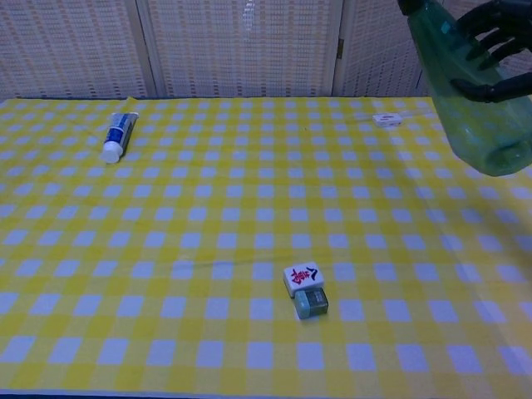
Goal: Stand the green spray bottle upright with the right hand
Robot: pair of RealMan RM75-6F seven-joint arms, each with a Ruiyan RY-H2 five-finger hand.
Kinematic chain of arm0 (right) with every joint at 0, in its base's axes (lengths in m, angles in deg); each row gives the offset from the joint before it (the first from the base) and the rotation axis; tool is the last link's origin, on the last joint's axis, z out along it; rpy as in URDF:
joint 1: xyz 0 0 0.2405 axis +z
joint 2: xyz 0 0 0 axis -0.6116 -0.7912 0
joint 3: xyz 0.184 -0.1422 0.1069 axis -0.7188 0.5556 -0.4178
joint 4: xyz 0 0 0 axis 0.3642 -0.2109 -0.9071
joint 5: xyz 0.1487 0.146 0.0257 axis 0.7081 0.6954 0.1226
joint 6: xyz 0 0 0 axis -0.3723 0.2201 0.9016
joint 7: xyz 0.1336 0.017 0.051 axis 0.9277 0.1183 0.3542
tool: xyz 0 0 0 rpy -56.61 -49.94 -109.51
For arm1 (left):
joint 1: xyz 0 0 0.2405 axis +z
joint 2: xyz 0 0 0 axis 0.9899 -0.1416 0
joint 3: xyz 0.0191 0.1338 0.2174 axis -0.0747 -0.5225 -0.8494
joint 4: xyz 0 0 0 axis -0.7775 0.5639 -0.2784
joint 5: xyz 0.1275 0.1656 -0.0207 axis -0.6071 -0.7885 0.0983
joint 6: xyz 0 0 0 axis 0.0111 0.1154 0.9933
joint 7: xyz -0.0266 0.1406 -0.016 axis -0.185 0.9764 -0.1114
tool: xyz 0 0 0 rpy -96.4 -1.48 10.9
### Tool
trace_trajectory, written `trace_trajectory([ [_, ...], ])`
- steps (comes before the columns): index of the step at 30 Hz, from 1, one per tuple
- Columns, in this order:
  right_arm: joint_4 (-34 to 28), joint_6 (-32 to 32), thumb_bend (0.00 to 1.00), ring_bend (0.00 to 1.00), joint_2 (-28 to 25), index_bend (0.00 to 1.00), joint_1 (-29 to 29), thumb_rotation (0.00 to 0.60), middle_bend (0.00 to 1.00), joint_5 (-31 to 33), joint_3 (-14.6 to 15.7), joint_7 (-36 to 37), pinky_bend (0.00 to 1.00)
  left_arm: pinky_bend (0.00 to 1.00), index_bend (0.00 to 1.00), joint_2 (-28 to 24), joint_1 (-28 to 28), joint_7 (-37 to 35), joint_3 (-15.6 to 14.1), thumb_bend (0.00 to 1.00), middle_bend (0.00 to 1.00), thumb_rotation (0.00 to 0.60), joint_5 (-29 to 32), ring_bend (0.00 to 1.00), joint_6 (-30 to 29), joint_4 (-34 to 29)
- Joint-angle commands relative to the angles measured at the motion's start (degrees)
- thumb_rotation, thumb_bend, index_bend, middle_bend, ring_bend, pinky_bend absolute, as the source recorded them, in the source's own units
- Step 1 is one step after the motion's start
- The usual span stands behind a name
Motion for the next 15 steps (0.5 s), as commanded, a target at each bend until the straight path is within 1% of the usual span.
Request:
trace_trajectory([
  [1, 14.72, -2.37, 0.38, 0.52, 11.98, 0.61, -1.34, 0.600, 0.51, -3.67, -1.09, 17.75, 0.52, 0.00, 0.00, -0.02, -0.05, 0.09, 0.00, 0.35, 0.03, 0.391, 0.14, 0.00, 0.21, -0.07],
  [4, 20.94, 0.82, 0.38, 0.51, 16.88, 0.61, -0.36, 0.600, 0.51, -3.17, -1.39, 25.84, 0.52, 0.00, 0.00, -0.05, -0.14, -0.02, -0.01, 0.35, 0.03, 0.393, 0.23, 0.00, 0.47, -0.10],
  [8, 27.56, 4.05, 0.38, 0.51, 21.68, 0.61, 1.15, 0.600, 0.51, -2.65, -2.23, 32.81, 0.52, 0.00, 0.00, -0.24, -0.06, -0.73, 0.09, 0.35, 0.03, 0.394, 0.36, 0.00, 0.32, 0.05],
  [12, 32.07, 4.88, 0.38, 0.51, 24.69, 0.61, 1.93, 0.600, 0.51, -2.64, -3.05, 37.15, 0.52, 0.00, 0.00, -0.53, 0.20, -1.92, 0.38, 0.35, 0.03, 0.393, 0.79, 0.00, -0.16, 0.38],
  [15, 34.07, 4.85, 0.38, 0.51, 25.64, 0.61, 2.04, 0.600, 0.51, -2.75, -3.48, 39.07, 0.52, 0.00, 0.00, -0.64, 0.30, -2.69, 0.53, 0.35, 0.03, 0.392, 0.91, 0.00, -0.42, 0.67],
])
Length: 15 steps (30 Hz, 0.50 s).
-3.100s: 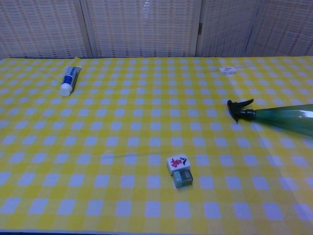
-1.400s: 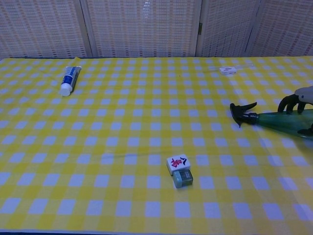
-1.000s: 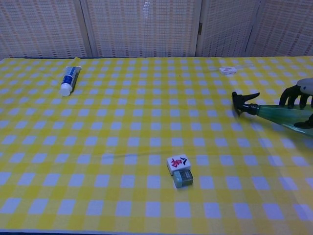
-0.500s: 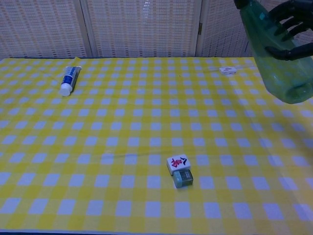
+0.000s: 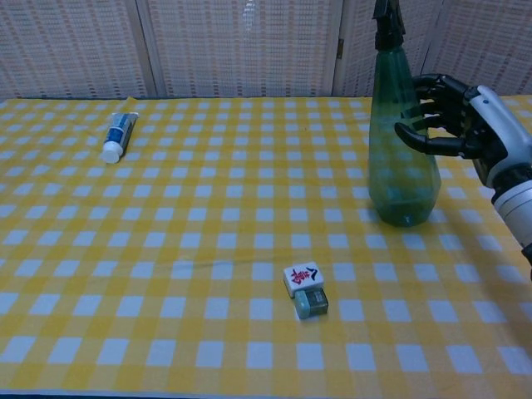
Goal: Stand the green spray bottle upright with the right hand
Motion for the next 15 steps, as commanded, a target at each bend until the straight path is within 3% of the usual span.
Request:
trace_trajectory([
  [1, 2.40, 0.54, 0.38, 0.51, 1.49, 0.61, 0.48, 0.600, 0.51, -0.11, -0.73, 2.14, 0.52, 0.00, 0.00, -0.10, 0.07, -0.52, 0.11, 0.35, 0.03, 0.391, 0.07, 0.00, -0.13, 0.26],
  [9, 4.62, -0.40, 0.38, 0.51, 1.24, 0.60, -1.72, 0.600, 0.50, -1.48, 0.90, 4.84, 0.52, 0.00, 0.00, -0.09, 0.14, -0.08, 0.11, 0.35, 0.03, 0.393, -0.12, 0.00, -0.32, 0.01],
  [15, 3.76, -2.68, 0.38, 0.46, -0.57, 0.44, -3.75, 0.600, 0.45, -3.01, 2.21, 5.32, 0.46, 0.00, 0.00, -0.06, 0.10, 0.28, 0.15, 0.35, 0.03, 0.390, -0.15, 0.00, -0.28, -0.08],
])
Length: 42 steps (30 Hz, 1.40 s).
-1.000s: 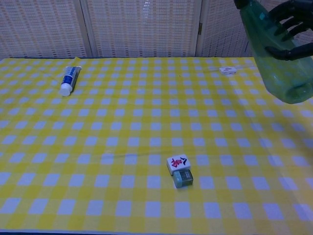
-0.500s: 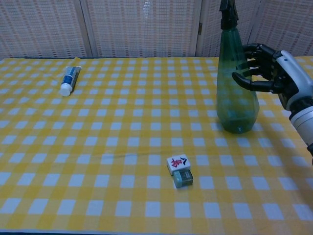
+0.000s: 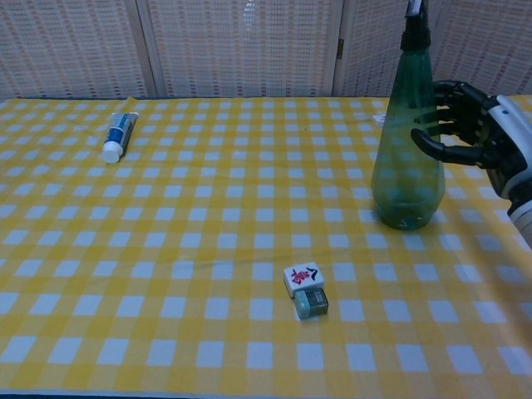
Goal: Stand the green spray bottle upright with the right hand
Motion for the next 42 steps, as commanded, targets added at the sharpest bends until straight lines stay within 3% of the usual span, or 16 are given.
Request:
trace_trajectory([
  [1, -0.69, -1.12, 0.38, 0.44, -1.04, 0.39, -0.97, 0.600, 0.42, -0.93, 0.82, -0.26, 0.42, 0.00, 0.00, 0.01, 0.03, 0.06, 0.01, 0.35, 0.03, 0.390, -0.08, 0.00, -0.11, -0.05],
  [6, -2.83, -1.81, 0.38, 0.35, -3.03, 0.14, -2.17, 0.600, 0.31, -1.96, 1.88, -1.56, 0.25, 0.00, 0.00, 0.45, 0.09, -0.01, 0.14, 0.35, 0.03, 0.391, -0.65, 0.00, -0.91, 0.38],
  [11, -4.85, -2.99, 0.37, 0.29, -4.81, 0.02, -3.23, 0.600, 0.24, -2.89, 2.59, -2.51, 0.17, 0.00, 0.00, 0.59, 0.13, -0.08, 0.15, 0.35, 0.03, 0.391, -0.85, 0.00, -1.17, 0.55],
  [23, -9.19, -6.52, 0.37, 0.19, -8.60, 0.00, -5.69, 0.600, 0.11, -4.20, 2.81, -2.54, 0.03, 0.00, 0.00, 0.60, -0.03, 0.82, 0.05, 0.35, 0.03, 0.395, -0.81, 0.00, -0.69, 0.38],
  [29, -14.61, -12.05, 0.37, 0.14, -14.05, 0.00, -9.03, 0.600, 0.07, -7.52, 5.34, -6.18, 0.00, 0.00, 0.00, 0.75, 0.02, 2.39, -0.07, 0.35, 0.03, 0.392, -1.72, 0.00, -1.42, 0.47],
  [34, -28.60, -13.22, 0.36, 0.12, -27.11, 0.00, -12.88, 0.600, 0.08, -10.11, 9.38, -21.98, 0.00, 0.00, 0.00, 1.38, -0.05, 3.95, 0.14, 0.35, 0.03, 0.393, -2.36, 0.00, -2.21, 1.05],
  [37, -34.79, -10.94, 0.36, 0.16, -36.91, 0.00, -15.09, 0.600, 0.16, -10.07, 12.03, -41.61, 0.02, 0.00, 0.00, 1.74, -0.05, 6.22, 0.06, 0.35, 0.03, 0.394, -2.37, 0.00, -2.11, 0.93],
  [39, -43.61, -5.68, 0.36, 0.10, -44.38, 0.00, -17.25, 0.600, 0.12, -5.23, 14.15, -59.15, 0.01, 0.00, 0.00, 1.80, -0.07, 7.63, -0.16, 0.35, 0.03, 0.396, -2.46, 0.00, -1.80, 0.57],
  [42, -54.66, -4.72, 0.36, 0.06, -49.17, 0.00, -19.19, 0.600, 0.07, -0.63, 14.39, -71.57, 0.00, 0.00, 0.00, 1.90, -0.03, 9.42, -0.32, 0.35, 0.03, 0.396, -2.40, 0.00, -1.54, -0.06],
])
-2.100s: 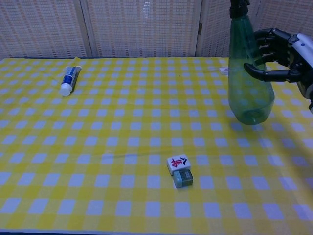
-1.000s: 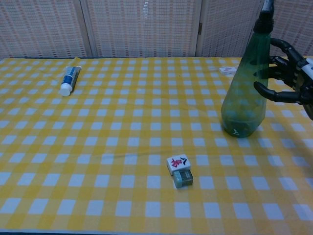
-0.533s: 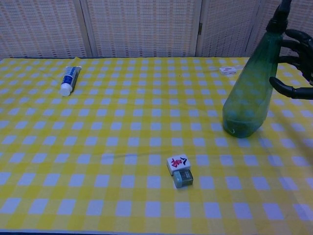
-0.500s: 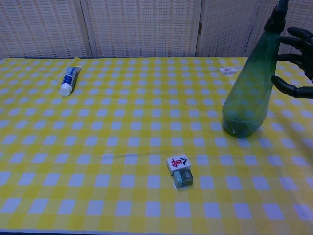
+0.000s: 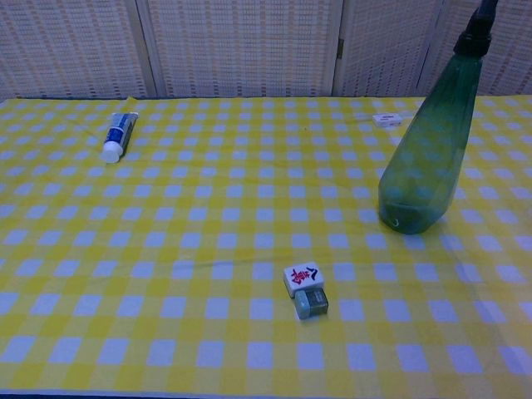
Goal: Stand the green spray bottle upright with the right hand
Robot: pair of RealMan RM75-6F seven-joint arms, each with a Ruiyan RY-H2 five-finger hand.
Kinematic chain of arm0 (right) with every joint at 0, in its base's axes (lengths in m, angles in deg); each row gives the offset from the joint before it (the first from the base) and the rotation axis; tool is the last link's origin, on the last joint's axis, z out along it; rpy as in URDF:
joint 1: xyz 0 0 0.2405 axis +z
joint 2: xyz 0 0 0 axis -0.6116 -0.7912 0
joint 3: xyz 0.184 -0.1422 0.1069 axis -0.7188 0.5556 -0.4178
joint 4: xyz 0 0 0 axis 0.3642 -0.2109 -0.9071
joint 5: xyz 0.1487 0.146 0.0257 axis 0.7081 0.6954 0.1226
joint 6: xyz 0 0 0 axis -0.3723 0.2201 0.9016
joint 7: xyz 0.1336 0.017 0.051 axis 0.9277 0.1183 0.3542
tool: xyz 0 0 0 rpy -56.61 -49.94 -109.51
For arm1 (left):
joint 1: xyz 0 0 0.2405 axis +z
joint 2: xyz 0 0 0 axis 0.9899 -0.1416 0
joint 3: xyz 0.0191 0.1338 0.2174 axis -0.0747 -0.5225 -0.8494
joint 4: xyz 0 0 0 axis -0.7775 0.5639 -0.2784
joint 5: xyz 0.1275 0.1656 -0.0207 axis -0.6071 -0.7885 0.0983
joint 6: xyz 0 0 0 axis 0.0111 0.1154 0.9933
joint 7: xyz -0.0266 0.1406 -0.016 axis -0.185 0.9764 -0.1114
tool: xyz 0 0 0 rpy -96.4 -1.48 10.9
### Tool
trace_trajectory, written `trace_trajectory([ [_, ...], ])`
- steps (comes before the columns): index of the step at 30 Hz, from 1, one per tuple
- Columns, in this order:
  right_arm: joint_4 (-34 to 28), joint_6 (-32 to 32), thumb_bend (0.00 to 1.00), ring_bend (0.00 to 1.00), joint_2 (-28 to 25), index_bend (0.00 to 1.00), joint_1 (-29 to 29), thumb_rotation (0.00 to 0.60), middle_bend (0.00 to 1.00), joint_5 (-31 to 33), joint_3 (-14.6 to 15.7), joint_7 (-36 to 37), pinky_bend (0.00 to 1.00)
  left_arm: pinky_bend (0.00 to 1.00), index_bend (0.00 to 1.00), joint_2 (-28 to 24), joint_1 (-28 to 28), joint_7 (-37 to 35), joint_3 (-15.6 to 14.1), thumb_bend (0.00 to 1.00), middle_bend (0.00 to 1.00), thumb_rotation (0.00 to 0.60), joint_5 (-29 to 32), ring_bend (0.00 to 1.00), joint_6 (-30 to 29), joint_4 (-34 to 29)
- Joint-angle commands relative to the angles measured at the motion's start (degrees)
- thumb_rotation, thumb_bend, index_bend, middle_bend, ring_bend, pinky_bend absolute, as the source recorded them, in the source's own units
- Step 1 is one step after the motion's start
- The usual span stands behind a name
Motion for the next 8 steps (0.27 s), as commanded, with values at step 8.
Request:
trace_trajectory([
  [8, -24.64, 5.67, 0.36, 0.06, -18.82, 0.00, -8.20, 0.600, 0.09, 6.88, 5.06, -33.52, 0.00, 0.00, 0.00, 0.69, -0.12, 5.39, -0.59, 0.35, 0.03, 0.395, 1.25, 0.00, 2.24, -1.54],
])
